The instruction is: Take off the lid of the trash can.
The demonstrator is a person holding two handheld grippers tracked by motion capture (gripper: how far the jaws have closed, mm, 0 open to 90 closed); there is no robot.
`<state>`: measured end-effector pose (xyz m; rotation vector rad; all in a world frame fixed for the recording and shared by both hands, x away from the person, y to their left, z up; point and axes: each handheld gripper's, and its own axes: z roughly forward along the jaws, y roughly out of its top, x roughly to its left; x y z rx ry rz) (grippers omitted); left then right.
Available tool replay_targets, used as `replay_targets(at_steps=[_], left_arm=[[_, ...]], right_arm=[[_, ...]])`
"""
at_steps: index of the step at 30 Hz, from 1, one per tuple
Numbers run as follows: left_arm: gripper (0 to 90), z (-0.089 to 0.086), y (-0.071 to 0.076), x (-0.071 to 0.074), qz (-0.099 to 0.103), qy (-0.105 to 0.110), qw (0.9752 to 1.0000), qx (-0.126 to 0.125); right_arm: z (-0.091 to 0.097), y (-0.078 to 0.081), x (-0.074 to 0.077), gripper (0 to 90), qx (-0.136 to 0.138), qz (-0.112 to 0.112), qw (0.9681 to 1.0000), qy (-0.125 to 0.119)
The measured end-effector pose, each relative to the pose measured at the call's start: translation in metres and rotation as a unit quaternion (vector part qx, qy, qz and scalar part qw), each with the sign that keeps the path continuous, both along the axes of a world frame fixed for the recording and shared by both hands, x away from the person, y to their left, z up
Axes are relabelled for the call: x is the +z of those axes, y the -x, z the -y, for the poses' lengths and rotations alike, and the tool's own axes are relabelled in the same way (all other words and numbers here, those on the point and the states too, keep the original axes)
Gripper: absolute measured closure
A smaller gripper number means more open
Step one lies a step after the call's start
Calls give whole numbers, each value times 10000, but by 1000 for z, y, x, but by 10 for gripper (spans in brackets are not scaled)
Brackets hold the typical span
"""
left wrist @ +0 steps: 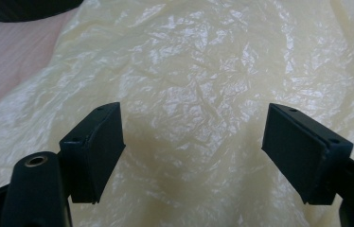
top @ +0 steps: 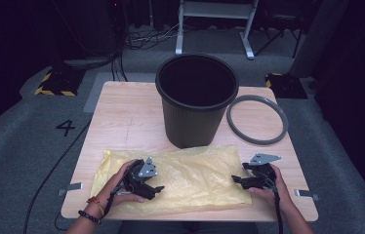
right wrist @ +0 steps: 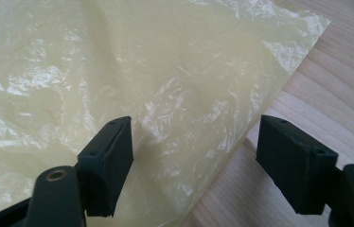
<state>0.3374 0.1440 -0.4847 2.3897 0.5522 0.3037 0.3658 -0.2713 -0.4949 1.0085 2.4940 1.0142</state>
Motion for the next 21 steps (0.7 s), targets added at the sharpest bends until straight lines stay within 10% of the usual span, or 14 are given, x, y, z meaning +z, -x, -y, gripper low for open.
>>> replay_targets(at_steps=[5, 21], left_arm=[[200, 7, -1, -6, -84, -71, 9999, -93], [198, -2, -1, -19, -151, 591, 9981, -30]], right_arm=[[-2, 0, -2, 313, 7, 148, 9999, -41], [-9, 4, -2, 824, 585, 284, 9977, -183]])
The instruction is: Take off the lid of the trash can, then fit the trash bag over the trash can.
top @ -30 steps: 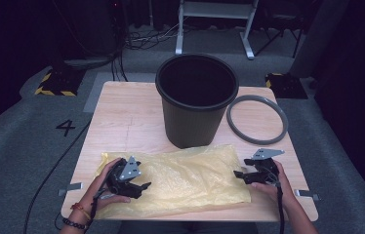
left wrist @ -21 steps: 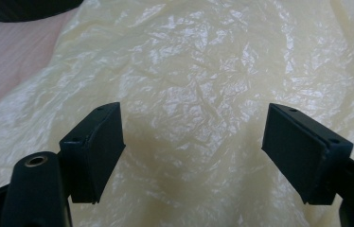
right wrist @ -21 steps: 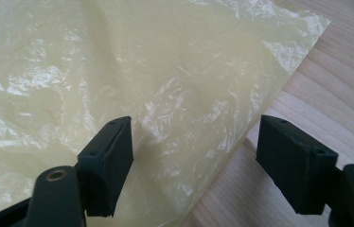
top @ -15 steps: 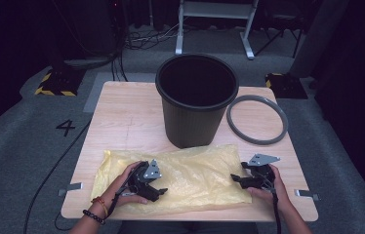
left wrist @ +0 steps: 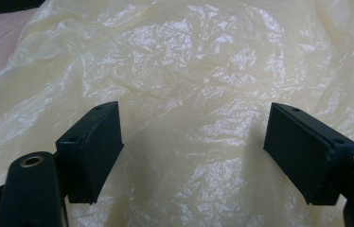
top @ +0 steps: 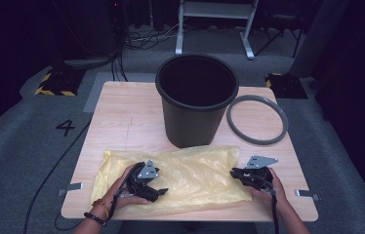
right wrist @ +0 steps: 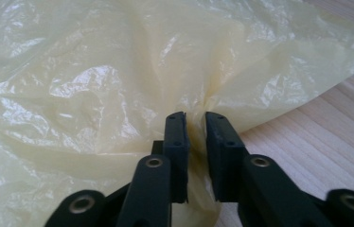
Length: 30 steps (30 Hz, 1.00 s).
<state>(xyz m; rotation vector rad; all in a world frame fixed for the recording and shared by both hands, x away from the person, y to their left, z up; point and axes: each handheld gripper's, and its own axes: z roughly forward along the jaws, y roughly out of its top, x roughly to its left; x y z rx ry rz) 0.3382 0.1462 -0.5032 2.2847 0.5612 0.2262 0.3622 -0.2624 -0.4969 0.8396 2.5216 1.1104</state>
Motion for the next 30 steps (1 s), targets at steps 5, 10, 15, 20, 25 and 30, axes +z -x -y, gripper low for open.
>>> replay_targets(at_steps=[5, 10, 15, 20, 25, 30], left_arm=[[198, 0, 1, 0, 2, 7, 10000, 30], [198, 0, 0, 0, 3, 5, 10000, 27], [197, 1, 0, 1, 4, -35, 10000, 39], [197, 6, 3, 8, 204, -334, 9991, 147], [193, 11, 4, 26, 378, -42, 9990, 225], [197, 22, 7, 40, 536, -33, 9985, 137]], right_arm=[[0, -2, -1, 866, 32, -12, 10000, -68], [-1, -1, -1, 880, 72, 45, 10000, -21], [-3, 1, 1, 899, 74, 291, 9995, -2], [-2, 3, 12, 900, 67, 598, 9981, -163], [-3, 3, 28, 900, 129, 968, 9949, -246], [-5, 4, 42, 900, 207, 1241, 9916, -311]])
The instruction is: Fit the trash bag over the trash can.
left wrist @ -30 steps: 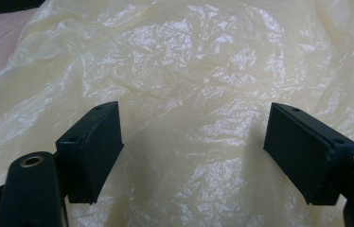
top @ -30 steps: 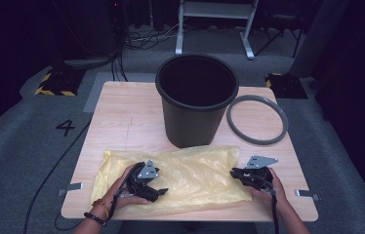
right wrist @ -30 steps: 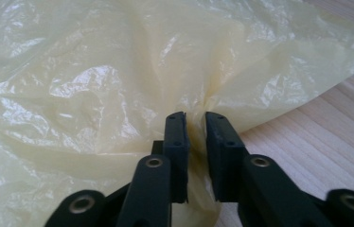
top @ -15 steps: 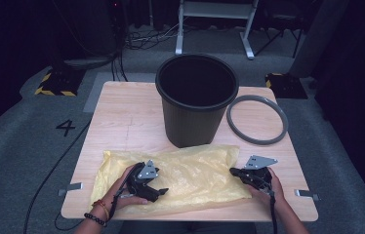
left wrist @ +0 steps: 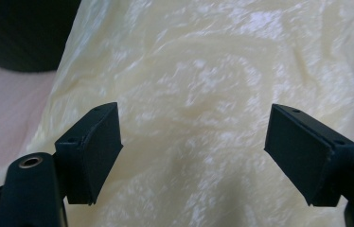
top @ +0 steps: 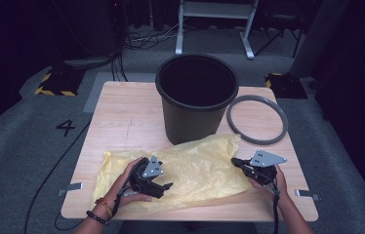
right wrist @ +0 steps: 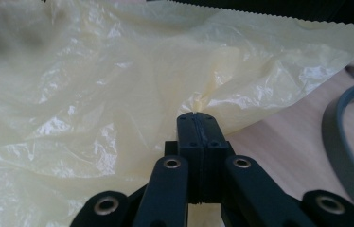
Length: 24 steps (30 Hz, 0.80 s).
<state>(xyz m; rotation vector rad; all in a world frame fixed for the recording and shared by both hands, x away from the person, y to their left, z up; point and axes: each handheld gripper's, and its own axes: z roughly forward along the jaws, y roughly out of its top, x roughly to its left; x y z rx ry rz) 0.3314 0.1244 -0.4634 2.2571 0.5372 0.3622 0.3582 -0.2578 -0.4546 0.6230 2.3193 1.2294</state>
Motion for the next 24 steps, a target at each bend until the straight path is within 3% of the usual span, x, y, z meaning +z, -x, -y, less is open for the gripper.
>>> replay_targets(at_steps=[3, 8, 11, 14, 16, 17, 19, 20, 22, 24], left_arm=[[196, 11, -7, 13, 100, 132, 9998, -76], [189, 19, -20, 26, 147, 276, 9995, -49], [164, 24, -28, 30, 38, 284, 9995, -155], [158, 31, -34, 33, 59, 245, 9996, -162], [166, 34, -38, 36, 111, 324, 9993, -145], [153, 36, -43, 39, 26, 472, 9988, -160], [162, 37, -46, 42, 48, 535, 9985, -135], [155, 37, -46, 42, 48, 535, 9985, -135], [160, 40, -47, 43, 98, 472, 9987, -163], [200, 45, -49, 44, 116, 242, 9993, -256]], right_arm=[[-3, 1, 13, 900, 191, 244, 9995, -22], [-8, 2, 23, 900, 404, 466, 9981, 12], [-15, 4, 34, 900, 645, 646, 9958, 39], [-23, 6, 42, 900, 802, 806, 9934, 126], [-26, 6, 45, 900, 872, 829, 9926, 131], [-32, 7, 49, 900, 978, 931, 9907, 184], [-37, 8, 53, 900, 1090, 996, 9889, 186], [-37, 8, 53, 900, 1090, 996, 9889, 186], [-44, 10, 59, 900, 1258, 1134, 9853, 204], [-47, 11, 64, 900, 1325, 1203, 9836, 220]])
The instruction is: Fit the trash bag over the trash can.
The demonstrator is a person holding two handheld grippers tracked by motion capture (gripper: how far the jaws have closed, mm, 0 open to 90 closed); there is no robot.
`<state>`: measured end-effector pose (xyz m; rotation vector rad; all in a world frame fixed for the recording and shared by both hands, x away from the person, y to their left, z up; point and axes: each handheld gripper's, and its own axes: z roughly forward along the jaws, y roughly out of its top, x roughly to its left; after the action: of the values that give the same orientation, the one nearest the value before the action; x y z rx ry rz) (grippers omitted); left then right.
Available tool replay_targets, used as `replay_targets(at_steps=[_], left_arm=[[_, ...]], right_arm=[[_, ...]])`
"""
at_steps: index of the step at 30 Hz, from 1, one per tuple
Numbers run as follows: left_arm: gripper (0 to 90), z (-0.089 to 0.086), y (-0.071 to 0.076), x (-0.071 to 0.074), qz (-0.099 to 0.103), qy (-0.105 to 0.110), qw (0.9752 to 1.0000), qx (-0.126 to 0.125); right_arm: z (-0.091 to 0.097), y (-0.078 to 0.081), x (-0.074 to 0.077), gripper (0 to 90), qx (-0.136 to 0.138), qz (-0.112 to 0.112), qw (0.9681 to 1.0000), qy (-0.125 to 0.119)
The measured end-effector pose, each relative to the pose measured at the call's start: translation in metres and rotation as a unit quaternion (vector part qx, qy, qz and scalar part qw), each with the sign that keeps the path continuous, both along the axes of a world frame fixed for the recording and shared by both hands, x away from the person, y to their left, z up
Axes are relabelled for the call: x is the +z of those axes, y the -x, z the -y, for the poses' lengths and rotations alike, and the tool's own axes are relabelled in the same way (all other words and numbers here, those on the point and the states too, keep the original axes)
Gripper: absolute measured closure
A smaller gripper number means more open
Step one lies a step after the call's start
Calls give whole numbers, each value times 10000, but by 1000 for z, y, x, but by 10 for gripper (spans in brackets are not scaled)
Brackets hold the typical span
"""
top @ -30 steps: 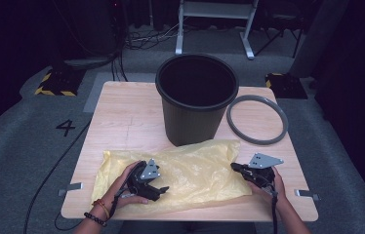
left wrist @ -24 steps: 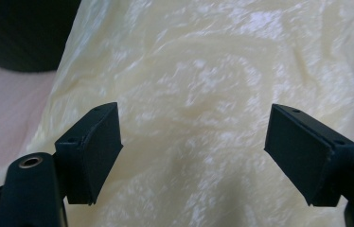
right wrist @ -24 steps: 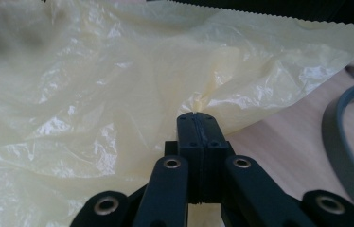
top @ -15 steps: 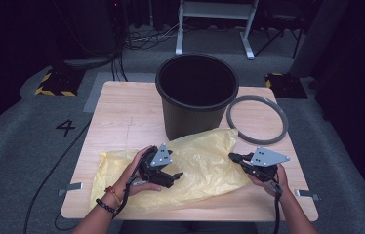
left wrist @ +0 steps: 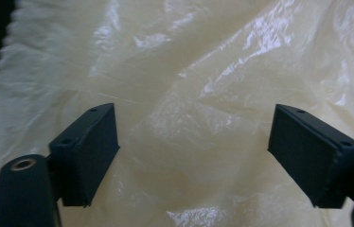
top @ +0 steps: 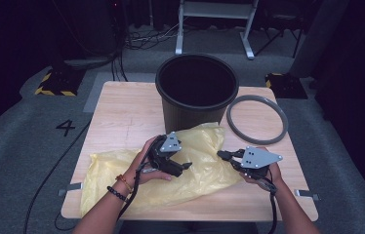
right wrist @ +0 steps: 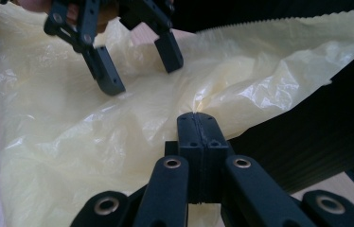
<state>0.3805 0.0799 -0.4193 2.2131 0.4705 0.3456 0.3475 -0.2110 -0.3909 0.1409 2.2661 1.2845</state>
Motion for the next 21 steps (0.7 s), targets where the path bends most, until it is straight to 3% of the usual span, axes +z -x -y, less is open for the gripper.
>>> replay_targets(at_steps=[3, 4, 6, 7, 9, 11, 13, 17, 18, 19, 20, 21], left_arm=[[364, 3, 0, 1, 95, -102, 9999, -45], [364, 4, 0, 2, 143, -139, 9998, -37], [559, 6, -1, 4, 170, -193, 9995, -155], [604, 9, 0, 4, 362, -387, 9985, -138], [720, 12, 1, 5, 462, -488, 9975, -197], [838, 13, 2, 5, 541, -526, 9970, -186], [898, 14, 2, 6, 639, -543, 9964, -121], [900, 13, 1, 11, 675, -372, 9970, -74], [860, 11, 1, 14, 651, -111, 9978, -6], [677, 11, 1, 14, 651, -111, 9978, -6], [538, 10, 0, 15, 615, 78, 9980, 124], [450, 8, -1, 18, 535, 218, 9981, 194]], right_arm=[[-3, 0, 5, 900, 70, 62, 9999, -38], [-4, 0, 7, 900, 63, 95, 9999, -25], [-5, 1, 11, 900, 82, 181, 9998, -24], [-6, 1, 15, 900, 69, 239, 9997, -38], [-6, 1, 17, 900, 45, 285, 9996, -56], [-6, 1, 18, 900, 31, 304, 9995, -89], [-6, 0, 20, 900, 25, 322, 9994, -106], [-4, 1, 23, 900, -13, 348, 9992, -207], [-3, 1, 25, 900, 25, 364, 9990, -260], [-3, 1, 25, 900, 25, 364, 9990, -260], [-4, 1, 26, 900, 62, 367, 9990, -231], [-5, 2, 27, 900, 62, 382, 9990, -220]])
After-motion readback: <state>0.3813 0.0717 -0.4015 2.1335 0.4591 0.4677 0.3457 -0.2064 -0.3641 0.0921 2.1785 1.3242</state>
